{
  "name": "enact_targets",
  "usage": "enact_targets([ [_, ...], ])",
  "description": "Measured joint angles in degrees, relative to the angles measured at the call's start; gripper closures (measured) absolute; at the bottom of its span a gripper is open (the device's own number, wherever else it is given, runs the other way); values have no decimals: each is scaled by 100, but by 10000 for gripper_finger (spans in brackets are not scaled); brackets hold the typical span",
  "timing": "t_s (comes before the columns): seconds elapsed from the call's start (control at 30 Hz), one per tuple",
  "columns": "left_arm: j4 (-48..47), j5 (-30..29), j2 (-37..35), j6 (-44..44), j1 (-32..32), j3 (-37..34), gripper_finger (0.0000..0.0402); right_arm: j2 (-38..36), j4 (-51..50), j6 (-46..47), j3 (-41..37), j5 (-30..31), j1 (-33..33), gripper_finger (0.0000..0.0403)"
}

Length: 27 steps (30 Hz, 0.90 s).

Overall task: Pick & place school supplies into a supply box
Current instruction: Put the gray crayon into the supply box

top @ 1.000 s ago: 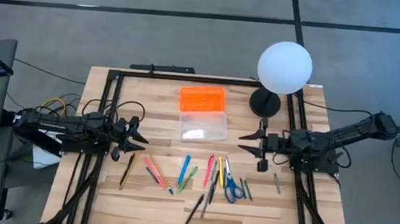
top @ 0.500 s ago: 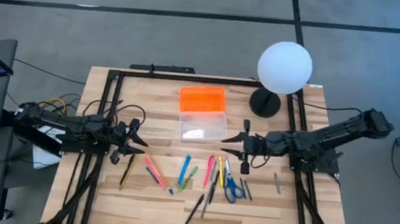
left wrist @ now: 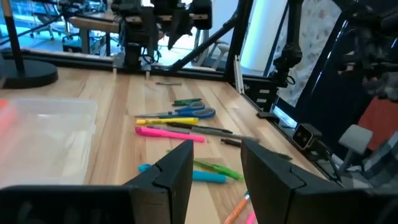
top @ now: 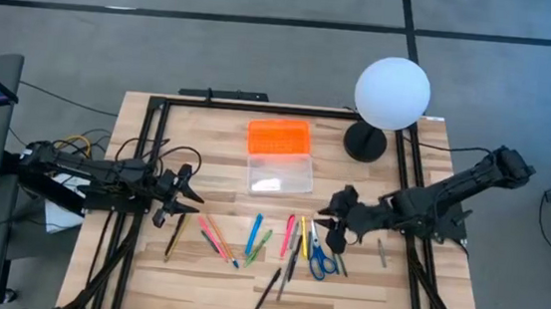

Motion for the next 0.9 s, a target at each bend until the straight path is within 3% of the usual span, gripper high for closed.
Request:
enact_targets([
  [0.3, -603, -664, 0, -9, -1, 23, 272, 535, -2279, 2870, 434, 32, 613, 285],
  [0.47, -652, -810, 2, -125, 0, 28, 272, 635, -3392, 4336, 586, -334, 925, 285],
  [0.7, -671, -799, 0, -191, 0, 31, 272, 635, -4283, 6322, 588, -1013, 1582, 285],
  [0.9, -679, -799, 0, -103, 0, 31, 272, 703, -4522, 7400, 589, -1274, 2055, 285],
])
